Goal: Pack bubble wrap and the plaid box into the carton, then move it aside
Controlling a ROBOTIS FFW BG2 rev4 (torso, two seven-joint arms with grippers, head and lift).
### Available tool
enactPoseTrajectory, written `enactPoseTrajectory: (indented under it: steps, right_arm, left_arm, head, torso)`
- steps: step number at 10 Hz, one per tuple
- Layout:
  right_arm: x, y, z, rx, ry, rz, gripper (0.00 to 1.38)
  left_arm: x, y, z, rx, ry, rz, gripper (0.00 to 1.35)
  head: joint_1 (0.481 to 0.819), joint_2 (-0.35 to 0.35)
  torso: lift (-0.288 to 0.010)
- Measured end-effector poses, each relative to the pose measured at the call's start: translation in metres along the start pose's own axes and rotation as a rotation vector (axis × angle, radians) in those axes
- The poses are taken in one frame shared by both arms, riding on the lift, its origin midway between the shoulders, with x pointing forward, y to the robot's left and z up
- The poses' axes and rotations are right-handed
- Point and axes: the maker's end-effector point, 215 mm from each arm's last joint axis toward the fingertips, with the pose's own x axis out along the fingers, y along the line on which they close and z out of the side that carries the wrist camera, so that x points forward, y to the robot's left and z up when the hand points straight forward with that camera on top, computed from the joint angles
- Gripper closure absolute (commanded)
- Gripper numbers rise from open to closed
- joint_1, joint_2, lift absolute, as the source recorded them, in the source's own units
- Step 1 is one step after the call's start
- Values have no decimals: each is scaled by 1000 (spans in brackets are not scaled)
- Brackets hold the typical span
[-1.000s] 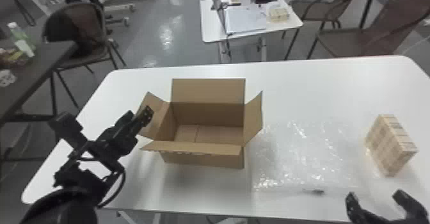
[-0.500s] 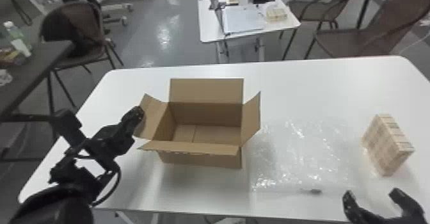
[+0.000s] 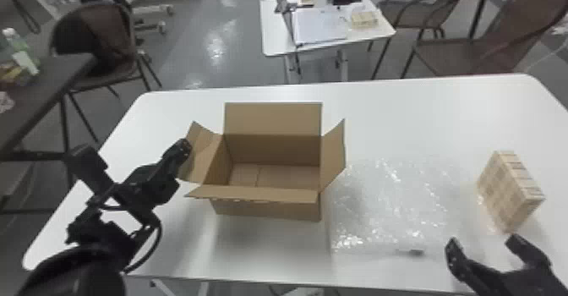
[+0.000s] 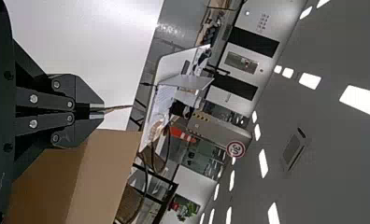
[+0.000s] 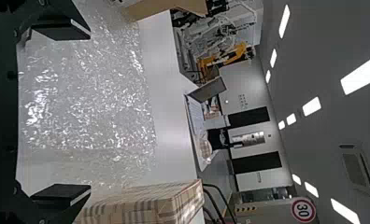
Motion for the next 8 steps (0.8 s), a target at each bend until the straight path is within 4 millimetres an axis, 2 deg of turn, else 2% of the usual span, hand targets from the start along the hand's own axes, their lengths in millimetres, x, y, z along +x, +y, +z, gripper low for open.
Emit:
enactPoseTrajectory:
  steps: [4, 6, 8]
  right_arm:
    - [52, 31, 29, 57, 164, 59, 136]
    - [76, 49, 29, 82, 282, 106, 136]
    - [89, 57, 30, 56, 417, 117, 136]
  left_arm:
    - [4, -10, -2, -8, 1, -19, 1214]
    - [10, -17, -2, -3, 3, -31, 1214]
    - [17, -24, 0, 0, 4, -44, 1214]
  head:
    - [695, 205]
    - [695, 220]
    - [695, 222]
  torso:
    - [-166]
    - [-166]
    - [-166]
